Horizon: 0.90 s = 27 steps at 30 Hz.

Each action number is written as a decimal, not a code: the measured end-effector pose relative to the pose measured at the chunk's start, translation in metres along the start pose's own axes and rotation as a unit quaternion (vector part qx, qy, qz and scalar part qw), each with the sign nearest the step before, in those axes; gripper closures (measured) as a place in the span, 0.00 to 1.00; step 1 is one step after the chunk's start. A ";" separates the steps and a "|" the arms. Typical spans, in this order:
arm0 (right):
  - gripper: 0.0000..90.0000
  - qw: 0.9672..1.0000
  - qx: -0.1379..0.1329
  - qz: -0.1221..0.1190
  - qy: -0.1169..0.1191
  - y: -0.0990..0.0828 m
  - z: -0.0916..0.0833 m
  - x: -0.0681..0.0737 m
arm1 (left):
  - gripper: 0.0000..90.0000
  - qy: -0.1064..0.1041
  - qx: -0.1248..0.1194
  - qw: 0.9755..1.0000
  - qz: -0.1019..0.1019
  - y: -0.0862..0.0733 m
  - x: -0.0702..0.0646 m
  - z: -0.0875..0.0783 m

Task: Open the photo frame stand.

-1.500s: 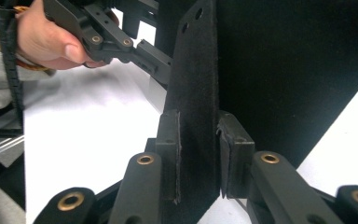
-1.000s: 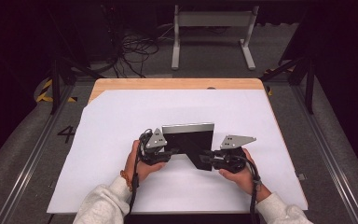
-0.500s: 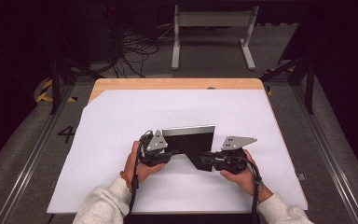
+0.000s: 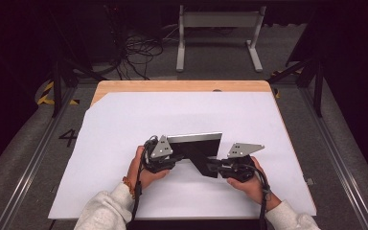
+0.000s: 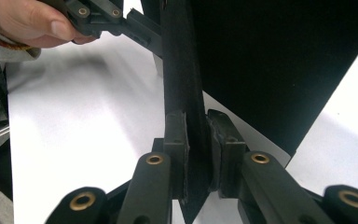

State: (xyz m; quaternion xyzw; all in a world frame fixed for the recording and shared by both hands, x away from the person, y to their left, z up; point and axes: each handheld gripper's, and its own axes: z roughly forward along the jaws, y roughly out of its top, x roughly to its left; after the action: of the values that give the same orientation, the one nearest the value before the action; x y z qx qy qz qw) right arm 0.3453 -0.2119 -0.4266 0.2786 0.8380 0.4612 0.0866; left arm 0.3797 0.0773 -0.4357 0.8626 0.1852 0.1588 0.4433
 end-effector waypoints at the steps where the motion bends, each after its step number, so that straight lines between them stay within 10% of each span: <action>1: 0.88 1.000 0.001 0.000 0.000 0.000 0.000 0.000 | 0.71 -0.001 0.000 1.000 0.002 0.000 0.000 0.000; 27: 0.90 1.000 0.016 -0.007 0.003 -0.009 0.002 0.008 | 0.75 0.005 0.041 0.999 0.026 -0.013 -0.002 0.004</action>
State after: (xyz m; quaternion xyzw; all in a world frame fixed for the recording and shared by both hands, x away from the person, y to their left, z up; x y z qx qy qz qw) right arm 0.3357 -0.2097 -0.4338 0.2729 0.8473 0.4479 0.0834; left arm 0.3778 0.0807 -0.4490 0.8837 0.1715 0.1672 0.4021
